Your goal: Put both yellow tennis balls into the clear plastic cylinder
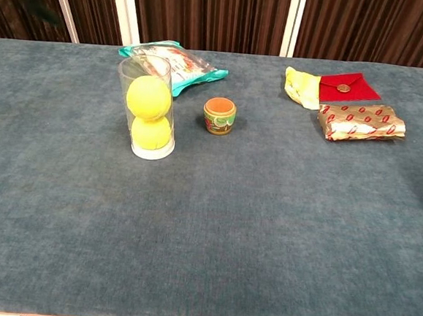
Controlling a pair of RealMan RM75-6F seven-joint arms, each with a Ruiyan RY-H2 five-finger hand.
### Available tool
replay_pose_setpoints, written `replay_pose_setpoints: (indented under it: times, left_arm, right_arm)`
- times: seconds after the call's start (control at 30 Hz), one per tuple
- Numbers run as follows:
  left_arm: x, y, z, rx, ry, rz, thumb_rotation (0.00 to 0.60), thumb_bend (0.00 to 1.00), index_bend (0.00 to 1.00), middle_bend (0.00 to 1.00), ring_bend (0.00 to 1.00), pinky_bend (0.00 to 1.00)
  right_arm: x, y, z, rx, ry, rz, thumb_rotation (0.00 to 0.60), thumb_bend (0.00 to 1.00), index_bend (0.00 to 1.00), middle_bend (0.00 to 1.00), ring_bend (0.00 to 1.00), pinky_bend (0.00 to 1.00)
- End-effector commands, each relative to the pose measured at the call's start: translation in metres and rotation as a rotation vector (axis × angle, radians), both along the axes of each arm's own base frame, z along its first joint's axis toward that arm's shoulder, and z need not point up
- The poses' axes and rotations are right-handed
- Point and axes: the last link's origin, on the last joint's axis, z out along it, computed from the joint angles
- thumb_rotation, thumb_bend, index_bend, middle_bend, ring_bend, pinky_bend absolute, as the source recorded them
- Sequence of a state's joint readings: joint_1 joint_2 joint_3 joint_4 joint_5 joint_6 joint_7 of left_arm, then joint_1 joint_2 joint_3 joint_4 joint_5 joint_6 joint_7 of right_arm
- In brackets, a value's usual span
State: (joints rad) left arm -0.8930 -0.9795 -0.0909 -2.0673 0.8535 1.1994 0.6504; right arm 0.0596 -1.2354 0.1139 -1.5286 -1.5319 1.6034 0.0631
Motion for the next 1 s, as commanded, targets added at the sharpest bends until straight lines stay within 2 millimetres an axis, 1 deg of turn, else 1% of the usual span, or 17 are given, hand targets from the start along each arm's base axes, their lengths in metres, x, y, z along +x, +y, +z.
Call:
replay_pose_setpoints:
  times: [0.03,0.1,0.27,0.37,0.53,0.63,0.7,1.0]
  left_arm:
    - [-0.069,-0.048,0.018,0.069,-0.031,0.047,0.600,0.08,0.21,0.11,0.10,0.28]
    - [-0.095,-0.064,0.018,0.092,-0.019,0.046,0.600,0.07,0.21,0.11,0.09,0.26]
    - [-0.140,-0.096,0.013,0.139,0.008,0.048,0.600,0.07,0.20,0.09,0.07,0.22]
    - [-0.155,-0.109,0.011,0.177,0.008,0.052,0.600,0.07,0.20,0.06,0.03,0.15]
    - [-0.177,-0.123,0.003,0.167,-0.004,0.103,0.600,0.06,0.19,0.04,0.02,0.15]
    - [-0.187,-0.123,0.002,0.174,0.005,0.131,0.600,0.06,0.18,0.04,0.02,0.14]
    - [-0.190,-0.123,0.001,0.177,0.000,0.133,0.600,0.06,0.18,0.04,0.02,0.14]
    - [-0.193,-0.120,0.004,0.196,-0.042,0.133,0.600,0.06,0.17,0.02,0.00,0.12]
  right_arm:
    - [0.001,0.000,-0.001,0.002,0.001,0.005,0.600,0.34,0.00,0.02,0.02,0.00]
    - [0.002,0.000,-0.002,0.010,0.003,0.015,0.600,0.34,0.00,0.02,0.02,0.00]
    - [0.005,-0.001,-0.007,0.041,0.019,0.049,0.600,0.34,0.00,0.02,0.02,0.00]
    - [0.007,0.000,-0.010,0.051,0.025,0.061,0.600,0.34,0.00,0.02,0.02,0.00]
    - [0.008,0.000,-0.010,0.053,0.020,0.076,0.600,0.34,0.00,0.02,0.02,0.00]
    - [0.010,0.001,-0.010,0.052,0.018,0.092,0.600,0.34,0.00,0.02,0.02,0.00]
    - [0.010,0.001,-0.009,0.052,0.017,0.099,0.600,0.34,0.00,0.02,0.02,0.00]
    - [0.011,0.002,-0.010,0.053,0.020,0.106,0.600,0.34,0.00,0.02,0.02,0.00]
